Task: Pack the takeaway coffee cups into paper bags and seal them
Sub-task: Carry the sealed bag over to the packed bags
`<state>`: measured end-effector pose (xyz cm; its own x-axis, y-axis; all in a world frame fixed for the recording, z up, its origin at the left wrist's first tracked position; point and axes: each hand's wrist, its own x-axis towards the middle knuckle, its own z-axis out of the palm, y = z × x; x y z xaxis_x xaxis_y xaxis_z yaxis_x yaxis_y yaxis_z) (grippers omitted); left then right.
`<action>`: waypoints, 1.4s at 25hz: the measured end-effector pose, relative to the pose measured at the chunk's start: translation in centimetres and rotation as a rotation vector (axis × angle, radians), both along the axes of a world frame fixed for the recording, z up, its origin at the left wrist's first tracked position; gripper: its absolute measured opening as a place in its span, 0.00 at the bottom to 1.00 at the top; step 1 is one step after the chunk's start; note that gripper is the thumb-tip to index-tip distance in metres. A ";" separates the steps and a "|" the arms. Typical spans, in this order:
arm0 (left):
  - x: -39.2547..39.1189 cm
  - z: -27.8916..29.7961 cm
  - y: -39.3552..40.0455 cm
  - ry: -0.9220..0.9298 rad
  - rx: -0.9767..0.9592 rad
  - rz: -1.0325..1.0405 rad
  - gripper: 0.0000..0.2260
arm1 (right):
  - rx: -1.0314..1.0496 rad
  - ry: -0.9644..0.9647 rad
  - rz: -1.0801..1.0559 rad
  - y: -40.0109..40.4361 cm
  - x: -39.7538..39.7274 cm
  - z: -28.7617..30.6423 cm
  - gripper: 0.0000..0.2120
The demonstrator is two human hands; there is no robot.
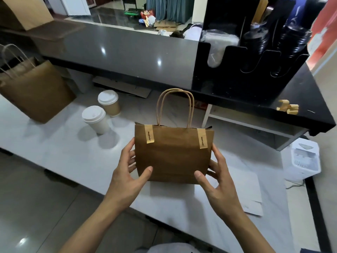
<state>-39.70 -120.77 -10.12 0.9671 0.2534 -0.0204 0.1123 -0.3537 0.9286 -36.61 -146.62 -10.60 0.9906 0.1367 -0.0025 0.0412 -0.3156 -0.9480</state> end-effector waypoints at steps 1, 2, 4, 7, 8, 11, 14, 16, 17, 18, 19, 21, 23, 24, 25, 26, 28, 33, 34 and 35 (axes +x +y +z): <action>-0.6 0.1 1.0 -0.002 -0.005 0.015 0.39 | 0.000 -0.006 0.012 1.0 -0.2 0.2 0.39; -1.3 0.3 2.1 -0.008 -0.012 0.034 0.39 | 0.002 -0.013 0.028 2.2 -0.4 0.4 0.39; -3.1 0.6 4.4 -0.019 -0.020 0.084 0.39 | 0.001 -0.018 0.074 4.8 -0.9 0.7 0.39; -6.1 0.9 8.1 -0.032 -0.027 0.186 0.39 | 0.003 -0.019 0.151 9.2 -1.9 1.1 0.39; -7.3 1.0 9.5 -0.042 -0.030 0.221 0.39 | 0.005 -0.020 0.180 10.9 -2.3 1.1 0.39; -10.7 1.3 13.4 -0.062 -0.019 0.295 0.39 | 0.012 -0.028 0.264 15.8 -3.4 1.2 0.39; -14.0 1.3 17.4 -0.068 0.001 0.386 0.39 | 0.022 -0.022 0.356 20.8 -4.6 1.2 0.39; -16.1 1.1 19.8 -0.061 0.012 0.445 0.40 | 0.034 -0.019 0.412 23.9 -5.4 1.3 0.39; -17.0 1.1 20.9 -0.059 0.018 0.471 0.40 | 0.034 -0.026 0.440 25.4 -5.7 1.3 0.39; -18.0 1.1 22.1 -0.055 0.020 0.501 0.40 | 0.035 -0.033 0.472 27.0 -6.0 1.2 0.39; -18.7 1.1 23.0 -0.053 0.022 0.524 0.40 | 0.036 -0.032 0.499 28.3 -6.2 1.3 0.39; -20.6 1.1 25.0 -0.056 0.013 0.601 0.40 | 0.030 -0.033 0.566 31.5 -6.9 1.5 0.38; -21.6 1.2 26.0 -0.055 0.017 0.636 0.39 | 0.033 -0.041 0.596 33.0 -7.1 1.7 0.38; -22.0 1.1 26.5 -0.052 0.030 0.655 0.39 | 0.039 -0.043 0.618 34.0 -7.2 1.9 0.38; -22.8 0.9 27.3 -0.052 0.029 0.687 0.39 | 0.034 -0.053 0.647 35.3 -7.3 2.0 0.37; -23.3 0.9 27.9 -0.051 0.019 0.714 0.39 | 0.031 -0.060 0.672 36.4 -7.4 2.0 0.37; -24.1 1.0 29.1 -0.049 0.004 0.765 0.40 | 0.029 -0.069 0.724 38.7 -7.2 2.2 0.37; -24.4 1.4 31.4 -0.060 -0.015 0.882 0.40 | 0.045 -0.031 0.849 44.2 -5.3 2.4 0.36; -24.2 1.4 31.9 -0.058 -0.016 0.904 0.40 | 0.052 -0.027 0.871 45.4 -4.8 2.4 0.36; -23.9 1.6 32.7 -0.054 -0.015 0.929 0.40 | 0.063 -0.026 0.895 46.7 -4.1 2.3 0.36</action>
<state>-63.59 -88.11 -8.55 0.3764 0.9264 0.0093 0.3005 -0.1315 0.9447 -40.72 -99.90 -8.31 0.5124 0.8571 0.0527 0.2687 -0.1018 -0.9578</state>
